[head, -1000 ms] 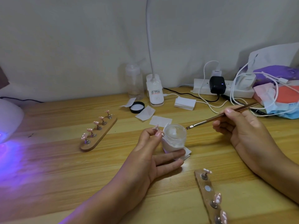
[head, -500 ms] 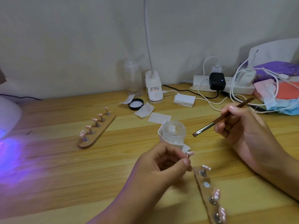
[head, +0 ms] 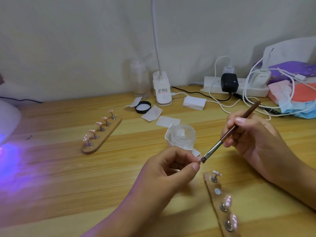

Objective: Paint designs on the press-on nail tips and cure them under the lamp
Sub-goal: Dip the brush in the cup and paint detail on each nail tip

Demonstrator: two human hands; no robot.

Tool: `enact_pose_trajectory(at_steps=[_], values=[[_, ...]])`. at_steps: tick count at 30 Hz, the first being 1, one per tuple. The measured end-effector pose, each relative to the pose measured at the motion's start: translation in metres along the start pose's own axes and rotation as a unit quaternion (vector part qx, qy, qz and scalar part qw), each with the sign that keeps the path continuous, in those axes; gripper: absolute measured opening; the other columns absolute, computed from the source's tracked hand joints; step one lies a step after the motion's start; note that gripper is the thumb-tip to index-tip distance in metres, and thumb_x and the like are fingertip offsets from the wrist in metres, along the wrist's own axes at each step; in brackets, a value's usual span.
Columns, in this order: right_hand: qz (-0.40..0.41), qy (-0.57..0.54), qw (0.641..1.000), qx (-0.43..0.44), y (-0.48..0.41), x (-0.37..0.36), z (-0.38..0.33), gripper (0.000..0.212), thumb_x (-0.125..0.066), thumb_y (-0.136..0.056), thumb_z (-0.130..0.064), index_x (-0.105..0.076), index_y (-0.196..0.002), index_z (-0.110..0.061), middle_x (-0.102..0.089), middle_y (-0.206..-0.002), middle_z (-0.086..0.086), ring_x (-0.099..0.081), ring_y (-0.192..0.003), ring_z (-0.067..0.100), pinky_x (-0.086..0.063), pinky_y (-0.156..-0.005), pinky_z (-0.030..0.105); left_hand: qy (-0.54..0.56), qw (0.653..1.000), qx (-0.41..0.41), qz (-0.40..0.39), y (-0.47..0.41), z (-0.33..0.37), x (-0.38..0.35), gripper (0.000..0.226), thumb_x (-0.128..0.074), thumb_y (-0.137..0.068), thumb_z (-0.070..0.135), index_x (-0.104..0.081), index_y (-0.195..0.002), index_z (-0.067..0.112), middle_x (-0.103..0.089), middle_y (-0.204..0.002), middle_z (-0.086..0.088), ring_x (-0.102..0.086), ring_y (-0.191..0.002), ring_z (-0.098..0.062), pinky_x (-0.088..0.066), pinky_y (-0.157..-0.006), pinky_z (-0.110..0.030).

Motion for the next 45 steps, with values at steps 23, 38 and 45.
enact_pose_trajectory(at_steps=[23, 38, 45], values=[[0.083, -0.012, 0.996, -0.026, -0.001, 0.014, 0.003, 0.014, -0.058, -0.075, -0.025, -0.062, -0.069, -0.014, -0.054, -0.060, 0.003, -0.054, -0.051, 0.010, -0.048, -0.051, 0.017, -0.009, 1.000, 0.007, 0.001, 0.002, 0.002, -0.001, 0.002, -0.069, -0.076, 0.029, -0.071, -0.074, 0.029, -0.065, -0.074, 0.009, -0.055, -0.065, -0.003, -0.042, -0.060, -0.011], [0.027, 0.032, 0.999, -0.025, 0.000, 0.001, 0.008, 0.016, -0.056, -0.082, -0.021, -0.065, -0.070, -0.017, -0.058, -0.062, 0.005, -0.057, -0.052, 0.012, -0.051, -0.053, 0.019, -0.007, 1.000, 0.003, -0.012, 0.003, 0.003, -0.003, 0.004, -0.069, -0.076, 0.026, -0.071, -0.073, 0.028, -0.063, -0.071, 0.005, -0.052, -0.061, -0.002, -0.040, -0.058, -0.010], [0.082, -0.034, 0.996, 0.006, -0.003, 0.015, 0.001, 0.016, -0.059, -0.081, -0.022, -0.068, -0.069, -0.019, -0.059, -0.062, 0.000, -0.059, -0.055, 0.010, -0.051, -0.055, 0.017, 0.006, 1.000, -0.012, -0.025, 0.002, 0.004, -0.003, 0.012, -0.071, -0.082, 0.030, -0.075, -0.093, 0.028, -0.075, -0.091, 0.008, -0.064, -0.083, -0.003, -0.049, -0.072, -0.013]])
Point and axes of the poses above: each hand's wrist, its own y-axis away from the middle knuckle, its own x-axis out of the back of the hand, z = x × y, the point moved 10 cm from there along -y, towards the middle knuckle
